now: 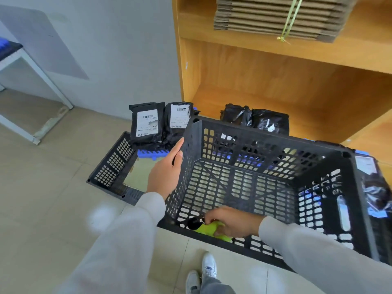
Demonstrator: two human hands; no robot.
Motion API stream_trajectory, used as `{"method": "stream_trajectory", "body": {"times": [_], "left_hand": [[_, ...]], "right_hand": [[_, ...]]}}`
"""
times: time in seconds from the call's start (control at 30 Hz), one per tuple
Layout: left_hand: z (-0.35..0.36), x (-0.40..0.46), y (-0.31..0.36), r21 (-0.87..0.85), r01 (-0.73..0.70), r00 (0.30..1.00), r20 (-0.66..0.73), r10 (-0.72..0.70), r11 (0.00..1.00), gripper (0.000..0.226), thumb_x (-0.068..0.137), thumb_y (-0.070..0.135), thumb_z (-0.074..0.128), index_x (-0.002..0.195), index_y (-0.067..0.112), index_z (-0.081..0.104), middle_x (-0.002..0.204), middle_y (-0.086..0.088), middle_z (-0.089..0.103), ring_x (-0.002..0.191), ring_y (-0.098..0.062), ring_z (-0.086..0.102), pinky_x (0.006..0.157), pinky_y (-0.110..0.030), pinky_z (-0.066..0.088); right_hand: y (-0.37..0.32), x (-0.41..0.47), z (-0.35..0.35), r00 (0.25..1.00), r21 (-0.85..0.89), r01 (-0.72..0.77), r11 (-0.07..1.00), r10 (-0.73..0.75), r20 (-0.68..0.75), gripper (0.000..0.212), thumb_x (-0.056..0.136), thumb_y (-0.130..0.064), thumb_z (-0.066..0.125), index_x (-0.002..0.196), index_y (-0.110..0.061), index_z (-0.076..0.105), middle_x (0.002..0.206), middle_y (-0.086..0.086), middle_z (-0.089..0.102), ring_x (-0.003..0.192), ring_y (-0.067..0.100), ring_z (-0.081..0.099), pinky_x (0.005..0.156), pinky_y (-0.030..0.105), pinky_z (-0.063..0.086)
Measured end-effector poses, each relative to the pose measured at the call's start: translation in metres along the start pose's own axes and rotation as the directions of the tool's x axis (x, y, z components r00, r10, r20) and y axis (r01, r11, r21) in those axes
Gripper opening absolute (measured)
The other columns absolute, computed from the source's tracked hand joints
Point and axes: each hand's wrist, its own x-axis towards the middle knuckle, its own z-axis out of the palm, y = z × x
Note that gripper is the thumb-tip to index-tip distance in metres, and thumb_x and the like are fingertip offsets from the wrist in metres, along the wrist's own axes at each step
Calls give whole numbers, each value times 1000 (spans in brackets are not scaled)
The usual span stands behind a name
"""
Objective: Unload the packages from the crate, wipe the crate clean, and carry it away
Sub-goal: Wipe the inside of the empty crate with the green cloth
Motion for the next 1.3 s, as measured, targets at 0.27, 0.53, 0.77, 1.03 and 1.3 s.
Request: {"method": "stream_trajectory", "body": {"times": [0.27,0.53,0.77,1.03,1.3], "left_hand": [[2,-1,-1,73,0,1000,-4,0,997,43,109,48,22,147,69,23,52,4,29,46,-15,27,45,-30,23],[-6,-6,9,239,-48,999,25,43,970,50,111,40,20,158,52,15,78,-1,54,68,-20,48,60,-36,41],[-9,-52,28,291,-231,949,-145,281,928,44,101,19,54,144,22,53,124,-4,60,120,-27,52,94,-42,47],[47,-112,47,212,-215,924,-273,269,953,20,92,14,61,95,31,70,93,15,63,92,-14,53,78,-34,38],[58,-110,52,241,-178,885,-384,262,954,21,92,20,52,91,26,72,85,14,66,79,-13,56,73,-29,35]], "right_hand": [[-40,-74,-24,973,84,-95,992,110,-201,26,91,-16,70,114,-28,65,106,-19,62,98,4,57,91,26,48],[-49,-108,-21,953,18,-144,989,144,-267,30,95,-22,67,124,-26,62,120,-14,59,112,8,54,99,29,42],[-46,-100,-26,965,-56,-150,987,134,-225,32,95,-26,68,126,-28,61,124,-14,59,115,11,53,99,28,41],[-35,-80,-28,987,-159,-130,979,111,-119,39,87,-22,66,126,-23,66,122,-4,69,110,16,61,95,33,52],[8,-30,-13,998,-241,-24,970,37,47,42,85,-21,75,125,-18,64,119,5,67,109,25,58,91,38,51]]}}
